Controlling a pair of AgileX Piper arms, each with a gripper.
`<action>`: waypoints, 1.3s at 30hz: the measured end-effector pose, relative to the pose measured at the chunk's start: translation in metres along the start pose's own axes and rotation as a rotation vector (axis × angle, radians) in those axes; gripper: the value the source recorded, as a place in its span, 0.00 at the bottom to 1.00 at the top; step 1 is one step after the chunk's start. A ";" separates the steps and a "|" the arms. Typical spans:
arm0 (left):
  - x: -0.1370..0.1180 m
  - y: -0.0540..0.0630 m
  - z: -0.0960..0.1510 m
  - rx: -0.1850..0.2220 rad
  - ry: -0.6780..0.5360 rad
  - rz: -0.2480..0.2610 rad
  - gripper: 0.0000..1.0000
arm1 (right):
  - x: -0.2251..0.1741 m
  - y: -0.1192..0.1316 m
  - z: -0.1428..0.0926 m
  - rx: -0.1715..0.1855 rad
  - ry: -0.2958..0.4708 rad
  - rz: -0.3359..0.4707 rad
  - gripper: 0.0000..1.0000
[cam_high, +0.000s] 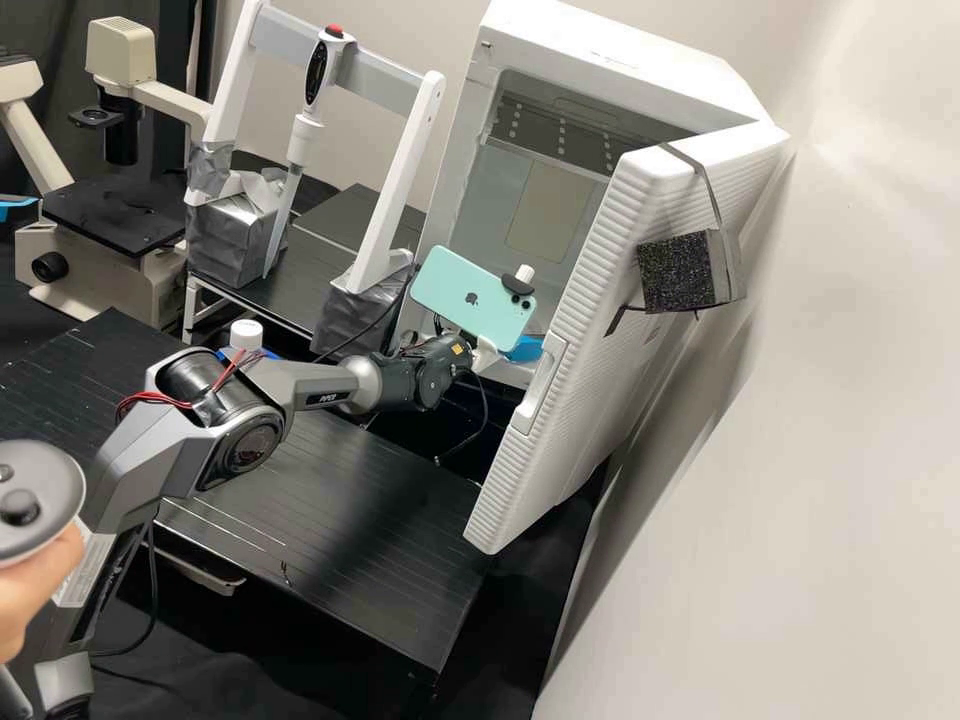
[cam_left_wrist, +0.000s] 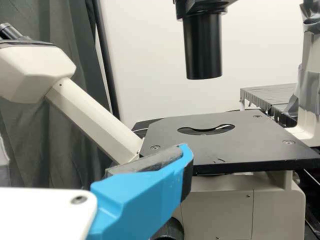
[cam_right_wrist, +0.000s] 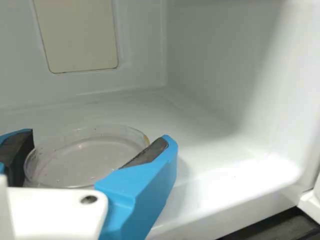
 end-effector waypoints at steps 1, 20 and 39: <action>0.000 0.000 0.000 0.000 0.000 0.000 1.00 | -0.001 0.002 0.000 0.000 -0.001 0.005 0.00; 0.000 0.000 0.000 0.000 0.000 0.000 1.00 | -0.007 0.020 -0.008 -0.006 0.014 0.047 0.00; 0.000 0.000 0.000 0.000 0.000 0.000 1.00 | -0.006 0.008 -0.007 0.033 0.001 0.038 0.00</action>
